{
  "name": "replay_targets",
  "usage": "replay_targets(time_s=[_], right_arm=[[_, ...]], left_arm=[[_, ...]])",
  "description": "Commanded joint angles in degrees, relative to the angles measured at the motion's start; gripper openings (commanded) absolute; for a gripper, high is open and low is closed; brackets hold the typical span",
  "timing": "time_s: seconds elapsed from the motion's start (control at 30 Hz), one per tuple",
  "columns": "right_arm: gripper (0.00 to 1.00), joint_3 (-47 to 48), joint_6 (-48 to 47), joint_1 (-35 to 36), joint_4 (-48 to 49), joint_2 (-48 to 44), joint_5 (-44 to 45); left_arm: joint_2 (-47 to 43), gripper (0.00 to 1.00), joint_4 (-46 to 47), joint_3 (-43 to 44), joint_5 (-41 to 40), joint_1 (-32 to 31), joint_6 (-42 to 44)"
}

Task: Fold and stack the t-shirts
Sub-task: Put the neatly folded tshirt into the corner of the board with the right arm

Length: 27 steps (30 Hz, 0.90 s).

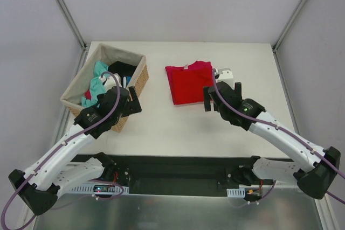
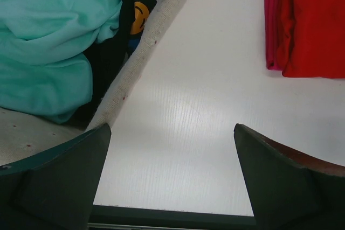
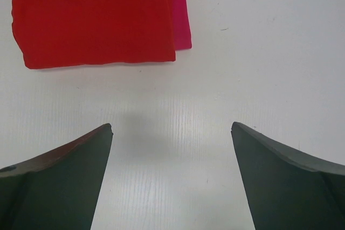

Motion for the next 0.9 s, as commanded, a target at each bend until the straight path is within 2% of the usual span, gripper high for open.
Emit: replay_targets(time_s=[0.0,0.3,0.4,0.5,0.6,0.77,0.87], right_arm=[[0.97,1.0,-0.3,0.2,1.8,-0.1,1.3],[0.97,3.4,-1.3,0.0,2.0,1.7,1.8],[0.97,5.4,-1.4,-2.3,3.2,4.7,-1.9],[0.97,7.9,-0.8,-6.7,5.7,10.7,-12.3],[0.96,13.1,-1.3,-9.5,7.6,18.9,-17.5],[0.97,30.2,-1.8,-11.6,4.1,37.5,-22.1],[0.97,36.3,-1.2,-12.3,3.6,43.4,-24.9]], left_arm=[[0.0,0.99,-1.2,3.8,-0.9,0.6,0.7],[2.9,0.99,-1.4,14.3,3.4,0.6,5.8],[3.7,0.99,-1.7,15.5,2.7,0.6,6.3],[4.5,0.99,-3.2,16.3,0.3,0.6,6.7],[4.7,0.99,-4.3,16.6,-1.9,0.6,6.2],[5.8,0.99,-4.5,16.7,-1.8,0.8,6.0],[6.8,0.99,-4.4,16.5,-2.3,0.8,5.8]])
